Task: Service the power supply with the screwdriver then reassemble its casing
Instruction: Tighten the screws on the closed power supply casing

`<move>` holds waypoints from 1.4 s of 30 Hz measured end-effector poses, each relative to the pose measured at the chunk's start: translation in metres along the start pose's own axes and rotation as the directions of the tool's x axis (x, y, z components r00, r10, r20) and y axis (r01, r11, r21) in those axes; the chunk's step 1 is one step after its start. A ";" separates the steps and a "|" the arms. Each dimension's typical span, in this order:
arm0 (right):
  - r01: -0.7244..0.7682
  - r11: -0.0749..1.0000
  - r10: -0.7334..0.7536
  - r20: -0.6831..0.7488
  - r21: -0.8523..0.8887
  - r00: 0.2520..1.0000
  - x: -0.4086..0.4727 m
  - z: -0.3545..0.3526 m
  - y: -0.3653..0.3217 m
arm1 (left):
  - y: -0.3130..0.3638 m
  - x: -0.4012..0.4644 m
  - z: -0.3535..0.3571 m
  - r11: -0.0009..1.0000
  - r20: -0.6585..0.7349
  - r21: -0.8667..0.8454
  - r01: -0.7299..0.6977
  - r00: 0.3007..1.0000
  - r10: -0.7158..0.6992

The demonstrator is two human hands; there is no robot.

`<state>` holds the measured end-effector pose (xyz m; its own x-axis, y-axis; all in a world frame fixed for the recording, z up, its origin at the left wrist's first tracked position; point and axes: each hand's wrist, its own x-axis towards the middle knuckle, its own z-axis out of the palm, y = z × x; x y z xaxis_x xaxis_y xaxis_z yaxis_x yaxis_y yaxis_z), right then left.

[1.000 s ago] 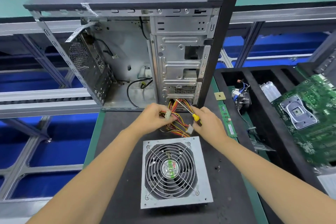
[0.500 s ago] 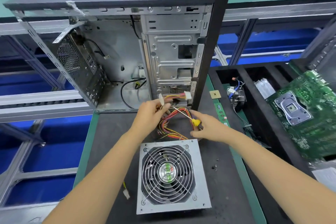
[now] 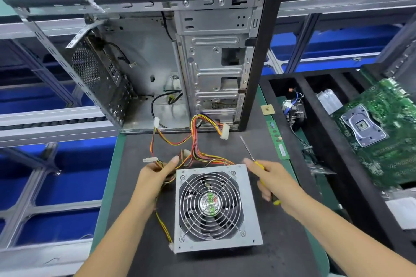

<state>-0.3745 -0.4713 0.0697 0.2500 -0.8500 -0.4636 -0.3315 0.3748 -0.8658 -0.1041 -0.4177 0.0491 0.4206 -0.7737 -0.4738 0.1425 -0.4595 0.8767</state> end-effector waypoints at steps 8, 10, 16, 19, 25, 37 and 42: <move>-0.035 0.997 0.035 0.010 0.073 0.999 -0.045 0.028 0.007 | -0.008 -0.044 -0.016 0.703 0.073 0.636 -0.317 0.932 0.355; -0.076 0.996 0.078 -0.022 0.053 0.997 -0.048 0.031 0.006 | -0.004 -0.048 -0.011 0.742 0.099 0.655 -0.145 0.989 0.105; -0.071 0.994 0.072 -0.009 0.084 0.997 -0.053 0.036 0.001 | -0.002 -0.059 -0.008 0.852 0.152 0.524 -0.023 0.986 -0.066; 0.057 0.990 -0.060 0.016 0.129 0.998 -0.055 0.039 -0.008 | -0.008 -0.067 -0.021 0.958 0.236 0.283 0.051 0.964 -0.121; 0.149 0.970 -0.164 0.064 0.192 0.984 -0.051 0.036 -0.023 | -0.010 -0.067 -0.046 0.987 0.310 -0.152 -0.044 0.947 0.090; 0.304 0.949 -0.314 0.231 0.081 0.921 -0.051 0.024 -0.026 | 0.003 -0.061 -0.070 0.932 0.384 -0.115 -0.343 0.850 0.360; 0.194 0.972 -0.220 0.224 0.131 0.949 -0.052 0.015 -0.023 | 0.005 -0.067 -0.063 0.953 0.337 -0.037 -0.300 0.894 0.294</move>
<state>-0.3658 -0.4299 0.1112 0.5141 -0.8066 -0.2918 -0.1545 0.2475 -0.9565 -0.0753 -0.3408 0.0901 0.1164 -0.9741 -0.1937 0.0429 -0.1900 0.9809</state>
